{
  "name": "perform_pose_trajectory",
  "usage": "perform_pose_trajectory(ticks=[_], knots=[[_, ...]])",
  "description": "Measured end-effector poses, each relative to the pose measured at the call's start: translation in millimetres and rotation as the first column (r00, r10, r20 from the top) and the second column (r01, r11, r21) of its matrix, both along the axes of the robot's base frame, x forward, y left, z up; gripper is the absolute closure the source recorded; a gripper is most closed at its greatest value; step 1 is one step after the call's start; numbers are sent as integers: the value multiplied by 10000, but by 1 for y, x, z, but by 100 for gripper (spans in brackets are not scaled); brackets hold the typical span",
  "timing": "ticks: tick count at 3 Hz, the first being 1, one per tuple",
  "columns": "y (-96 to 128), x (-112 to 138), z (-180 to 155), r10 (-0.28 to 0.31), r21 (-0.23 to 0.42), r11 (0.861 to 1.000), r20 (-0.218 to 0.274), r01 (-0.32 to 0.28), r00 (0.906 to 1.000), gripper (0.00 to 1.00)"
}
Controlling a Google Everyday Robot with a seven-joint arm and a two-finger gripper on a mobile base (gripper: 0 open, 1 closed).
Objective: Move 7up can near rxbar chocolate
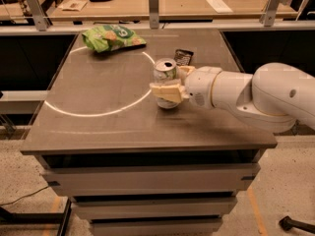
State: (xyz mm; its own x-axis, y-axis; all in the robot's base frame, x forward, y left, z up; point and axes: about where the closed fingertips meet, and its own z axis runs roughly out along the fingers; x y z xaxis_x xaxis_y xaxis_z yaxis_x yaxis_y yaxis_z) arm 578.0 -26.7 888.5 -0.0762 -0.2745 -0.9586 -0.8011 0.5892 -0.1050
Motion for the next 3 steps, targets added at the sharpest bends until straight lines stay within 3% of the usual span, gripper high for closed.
perform_pose_trajectory(ticks=[1, 3], knots=[[-13, 31, 5, -365, 44, 9993, 221, 364, 9991, 100], [-59, 70, 1, -1091, 317, 9937, 392, 1079, 9933, 100]])
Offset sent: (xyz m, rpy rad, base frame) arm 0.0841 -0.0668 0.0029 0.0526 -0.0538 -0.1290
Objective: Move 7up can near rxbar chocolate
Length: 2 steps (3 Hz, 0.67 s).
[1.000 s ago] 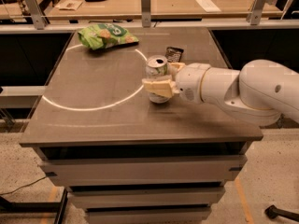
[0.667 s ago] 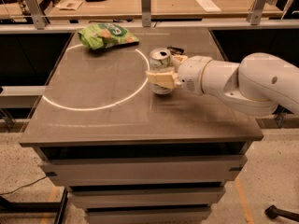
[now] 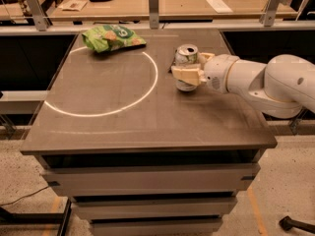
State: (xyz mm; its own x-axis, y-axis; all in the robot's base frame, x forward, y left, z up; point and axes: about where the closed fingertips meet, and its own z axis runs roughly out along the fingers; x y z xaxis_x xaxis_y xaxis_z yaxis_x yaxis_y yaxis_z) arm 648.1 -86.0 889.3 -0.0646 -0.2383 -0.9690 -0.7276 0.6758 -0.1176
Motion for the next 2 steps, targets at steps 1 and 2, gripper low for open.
perform_pose_trajectory(ticks=[1, 2], knots=[[-28, 20, -5, -234, 29, 9997, 69, 234, 9997, 100], [-31, 22, -6, -189, 88, 9998, 133, 188, 9997, 100]])
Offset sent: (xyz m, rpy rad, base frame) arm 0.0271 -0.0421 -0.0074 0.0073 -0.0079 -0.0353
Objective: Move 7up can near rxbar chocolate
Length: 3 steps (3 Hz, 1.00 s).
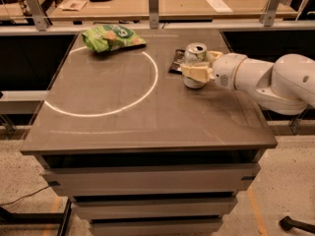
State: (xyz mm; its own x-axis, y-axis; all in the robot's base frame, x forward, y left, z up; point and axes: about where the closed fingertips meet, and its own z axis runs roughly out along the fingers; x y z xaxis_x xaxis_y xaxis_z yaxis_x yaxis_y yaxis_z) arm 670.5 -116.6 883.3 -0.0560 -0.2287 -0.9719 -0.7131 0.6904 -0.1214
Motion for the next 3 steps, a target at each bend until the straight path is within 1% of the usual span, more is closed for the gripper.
perform_pose_trajectory(ticks=[2, 3], knots=[[-11, 3, -6, -307, 312, 9990, -72, 309, 9995, 100], [-8, 3, -6, -263, 314, 9992, -69, 266, 9996, 82]])
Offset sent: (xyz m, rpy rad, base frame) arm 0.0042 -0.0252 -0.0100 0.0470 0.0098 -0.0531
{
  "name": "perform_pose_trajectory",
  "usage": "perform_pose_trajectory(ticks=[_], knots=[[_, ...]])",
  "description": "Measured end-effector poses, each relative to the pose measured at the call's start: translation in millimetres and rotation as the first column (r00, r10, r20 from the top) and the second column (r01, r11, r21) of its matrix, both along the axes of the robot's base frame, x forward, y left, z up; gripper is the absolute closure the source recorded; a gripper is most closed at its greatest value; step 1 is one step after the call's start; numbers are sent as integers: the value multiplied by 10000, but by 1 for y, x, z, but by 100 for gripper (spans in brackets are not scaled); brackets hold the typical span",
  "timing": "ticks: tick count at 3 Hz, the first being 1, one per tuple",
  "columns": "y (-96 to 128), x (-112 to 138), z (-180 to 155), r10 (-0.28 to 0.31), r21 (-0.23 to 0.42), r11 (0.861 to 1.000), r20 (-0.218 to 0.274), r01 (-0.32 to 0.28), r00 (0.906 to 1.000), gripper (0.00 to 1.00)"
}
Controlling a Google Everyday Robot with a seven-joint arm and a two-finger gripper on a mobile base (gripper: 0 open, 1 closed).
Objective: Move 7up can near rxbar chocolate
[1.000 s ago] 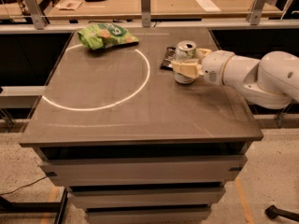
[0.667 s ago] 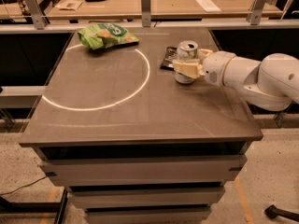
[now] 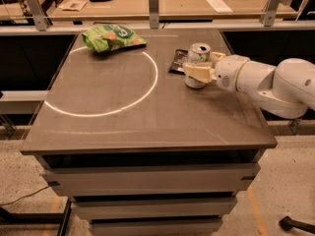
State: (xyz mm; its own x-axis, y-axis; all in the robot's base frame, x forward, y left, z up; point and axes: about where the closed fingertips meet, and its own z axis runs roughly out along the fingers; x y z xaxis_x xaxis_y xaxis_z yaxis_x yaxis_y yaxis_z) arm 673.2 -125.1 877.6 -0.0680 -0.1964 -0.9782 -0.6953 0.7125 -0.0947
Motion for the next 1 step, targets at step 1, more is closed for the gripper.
perform_pose_trajectory(ticks=[1], knots=[[1, 0, 0, 14, 2, 10000, 1, -14, 10000, 59]])
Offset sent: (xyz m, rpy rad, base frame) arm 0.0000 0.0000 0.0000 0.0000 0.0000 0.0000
